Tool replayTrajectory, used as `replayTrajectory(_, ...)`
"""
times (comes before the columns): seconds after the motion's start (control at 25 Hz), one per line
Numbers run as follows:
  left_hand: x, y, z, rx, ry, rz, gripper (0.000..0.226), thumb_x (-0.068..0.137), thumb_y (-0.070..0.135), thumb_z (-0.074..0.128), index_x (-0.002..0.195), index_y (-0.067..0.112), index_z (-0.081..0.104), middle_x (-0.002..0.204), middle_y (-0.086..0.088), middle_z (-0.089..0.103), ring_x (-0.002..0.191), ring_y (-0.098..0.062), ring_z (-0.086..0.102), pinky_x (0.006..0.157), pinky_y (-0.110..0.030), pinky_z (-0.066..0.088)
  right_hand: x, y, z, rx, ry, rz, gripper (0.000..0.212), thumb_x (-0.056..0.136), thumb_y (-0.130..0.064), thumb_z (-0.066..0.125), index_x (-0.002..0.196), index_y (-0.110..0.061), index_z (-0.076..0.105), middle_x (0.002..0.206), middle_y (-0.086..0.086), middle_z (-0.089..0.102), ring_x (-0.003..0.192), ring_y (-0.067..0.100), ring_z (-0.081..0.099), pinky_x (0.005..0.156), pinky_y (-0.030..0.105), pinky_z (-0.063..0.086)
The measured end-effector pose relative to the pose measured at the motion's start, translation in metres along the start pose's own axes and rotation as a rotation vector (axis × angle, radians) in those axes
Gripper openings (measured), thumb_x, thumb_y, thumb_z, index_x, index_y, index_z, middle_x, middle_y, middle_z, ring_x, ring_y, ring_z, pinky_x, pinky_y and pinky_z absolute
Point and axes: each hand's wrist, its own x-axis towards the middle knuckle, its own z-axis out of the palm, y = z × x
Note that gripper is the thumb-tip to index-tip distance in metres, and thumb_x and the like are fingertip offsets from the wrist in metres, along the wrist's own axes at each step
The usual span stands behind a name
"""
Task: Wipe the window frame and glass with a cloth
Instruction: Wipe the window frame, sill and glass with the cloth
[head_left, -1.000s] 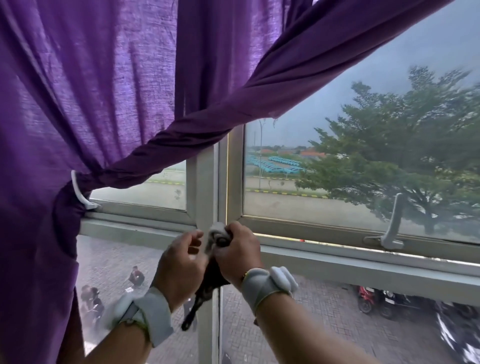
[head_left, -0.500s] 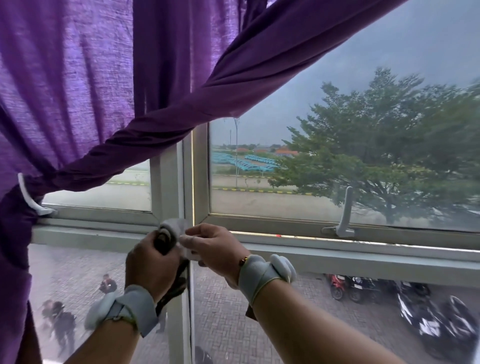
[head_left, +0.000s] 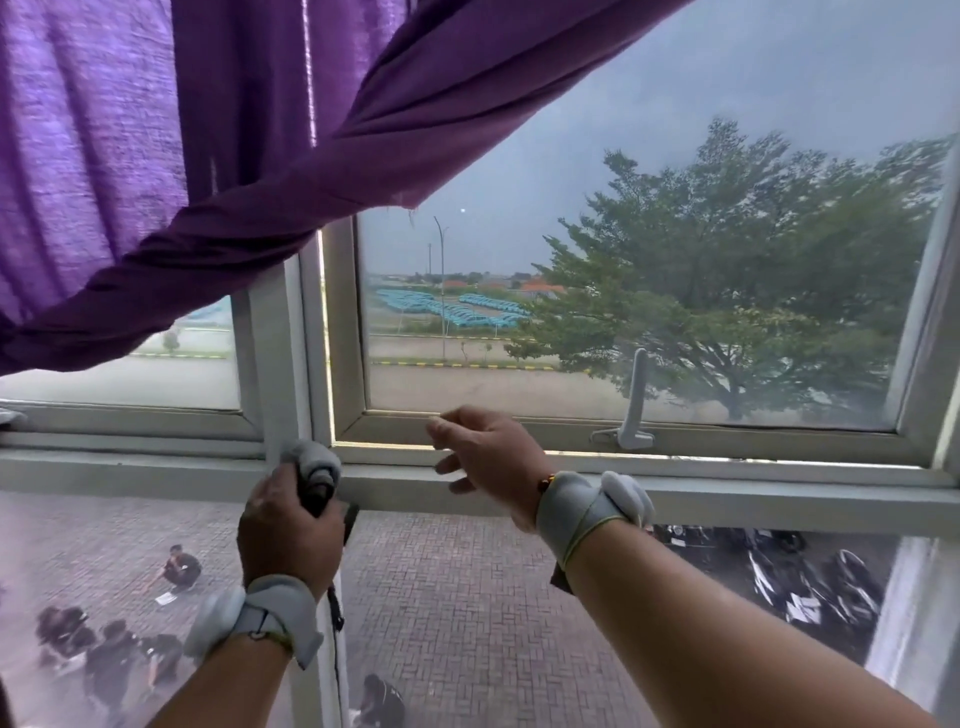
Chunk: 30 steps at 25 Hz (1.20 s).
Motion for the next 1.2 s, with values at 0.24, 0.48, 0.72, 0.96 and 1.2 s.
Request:
replayTrajectory(0.24, -0.047, 0.081, 0.029, -0.076, -0.081, 0.096, 0.017, 0.075, 0.012, 0.076, 0.082, 0.004, 0.063, 0.073, -0.015, 0.061, 0.064, -0.028, 0.052, 0.061, -0.029, 0.035, -0.014, 0.011, -0.061, 0.003, 0.019, 0.003, 0.021, 0.096, -0.033, 0.054, 0.096, -0.016, 0.065, 0.099, 0.005, 0.068, 0.081, 0.019, 0.065, 0.074, 0.038, 0.056)
replayTrajectory(0.48, -0.097, 0.163, 0.067, -0.151, -0.179, 0.138, 0.014, 0.077, 0.018, 0.075, 0.078, 0.010, 0.063, 0.069, -0.008, 0.060, 0.059, -0.025, 0.052, 0.057, -0.026, 0.035, -0.038, 0.021, -0.141, 0.033, 0.075, -0.004, 0.029, 0.098, -0.030, 0.051, 0.095, -0.006, 0.066, 0.087, 0.010, 0.066, 0.069, 0.025, 0.062, 0.062, 0.035, 0.052)
replayTrajectory(0.72, -0.144, 0.248, 0.106, -0.203, -0.210, 0.221, 0.016, 0.069, 0.016, 0.077, 0.069, 0.012, 0.062, 0.063, -0.004, 0.059, 0.053, -0.018, 0.043, 0.056, -0.022, 0.031, -0.061, 0.021, -0.238, 0.047, 0.153, -0.030, 0.034, 0.100, -0.031, 0.046, 0.098, -0.002, 0.065, 0.077, 0.013, 0.065, 0.062, 0.027, 0.060, 0.053, 0.030, 0.048)
replayTrajectory(0.96, -0.200, 0.348, 0.153, -0.287, -0.295, 0.317, 0.018, 0.062, 0.019, 0.077, 0.066, 0.015, 0.059, 0.064, -0.004, 0.060, 0.057, -0.027, 0.055, 0.053, -0.026, 0.032, -0.087, 0.025, -0.326, 0.021, 0.247, -0.073, 0.035, 0.100, -0.035, 0.046, 0.097, -0.006, 0.066, 0.076, 0.012, 0.066, 0.057, 0.025, 0.060, 0.051, 0.029, 0.047)
replayTrajectory(1.2, -0.246, 0.422, 0.190, -0.394, -0.406, 0.343, 0.016, 0.067, 0.021, 0.073, 0.075, 0.012, 0.062, 0.073, -0.008, 0.064, 0.062, -0.031, 0.059, 0.056, -0.023, 0.034, -0.118, 0.037, -0.388, -0.013, 0.353, -0.079, 0.036, 0.099, -0.037, 0.047, 0.093, -0.008, 0.066, 0.076, 0.012, 0.067, 0.059, 0.026, 0.061, 0.052, 0.029, 0.047)
